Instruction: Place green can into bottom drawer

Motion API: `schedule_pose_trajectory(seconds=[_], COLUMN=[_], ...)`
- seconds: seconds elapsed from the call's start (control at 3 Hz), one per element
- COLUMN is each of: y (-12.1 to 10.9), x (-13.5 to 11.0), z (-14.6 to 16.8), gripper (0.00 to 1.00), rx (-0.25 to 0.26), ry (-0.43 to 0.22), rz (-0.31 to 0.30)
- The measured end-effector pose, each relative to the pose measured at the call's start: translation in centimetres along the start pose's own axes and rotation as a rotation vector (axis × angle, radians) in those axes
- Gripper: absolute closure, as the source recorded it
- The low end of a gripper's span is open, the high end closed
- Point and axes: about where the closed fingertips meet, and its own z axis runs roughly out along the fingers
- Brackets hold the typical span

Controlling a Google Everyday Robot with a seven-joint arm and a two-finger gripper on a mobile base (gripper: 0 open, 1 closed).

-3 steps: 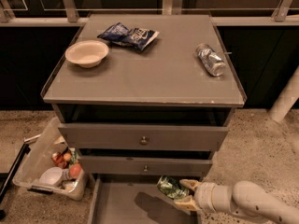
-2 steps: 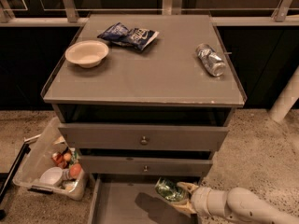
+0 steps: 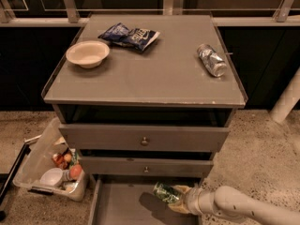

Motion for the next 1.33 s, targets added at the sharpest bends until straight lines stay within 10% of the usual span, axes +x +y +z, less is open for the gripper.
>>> schedule_pose_trajectory(seconds=[0.67, 1.33], y=[0.7, 2.5], x=[0.5, 6.4], z=[1.2, 8.0], gripper=[1.0, 1.0], rx=[-0.031, -0.033], ry=[0.006, 0.036], rz=[0.006, -0.007])
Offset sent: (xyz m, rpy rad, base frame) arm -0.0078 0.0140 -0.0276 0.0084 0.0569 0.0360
